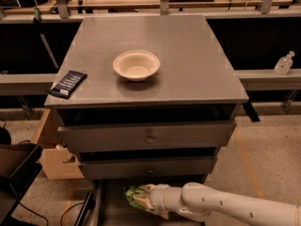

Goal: Place green rice chip bag into bottom drawer

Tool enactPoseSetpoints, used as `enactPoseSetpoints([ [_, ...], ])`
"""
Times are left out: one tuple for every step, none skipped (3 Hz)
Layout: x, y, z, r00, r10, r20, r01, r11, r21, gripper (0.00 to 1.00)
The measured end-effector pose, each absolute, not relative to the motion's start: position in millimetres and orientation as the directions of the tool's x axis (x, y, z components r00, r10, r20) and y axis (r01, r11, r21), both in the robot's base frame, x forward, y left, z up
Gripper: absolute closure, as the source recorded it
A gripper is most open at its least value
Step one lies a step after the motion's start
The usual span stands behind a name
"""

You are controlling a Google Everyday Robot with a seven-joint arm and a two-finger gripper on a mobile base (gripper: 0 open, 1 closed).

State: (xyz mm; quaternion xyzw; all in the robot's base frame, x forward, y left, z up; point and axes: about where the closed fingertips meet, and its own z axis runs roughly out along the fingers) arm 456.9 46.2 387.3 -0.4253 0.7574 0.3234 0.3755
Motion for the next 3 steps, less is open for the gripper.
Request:
enactPoseSetpoints([
  [456.3,47.7,387.2,-0.356,-0.401,-0.844,-0.888,0.427,0.172,0.12],
  [455.9,48.9,387.1,-0.356,-0.401,-0.844,-0.889,0.425,0.173,0.0],
  [455.8,48.9,387.1,-0.356,-0.401,-0.844,-0.889,0.425,0.173,0.0],
])
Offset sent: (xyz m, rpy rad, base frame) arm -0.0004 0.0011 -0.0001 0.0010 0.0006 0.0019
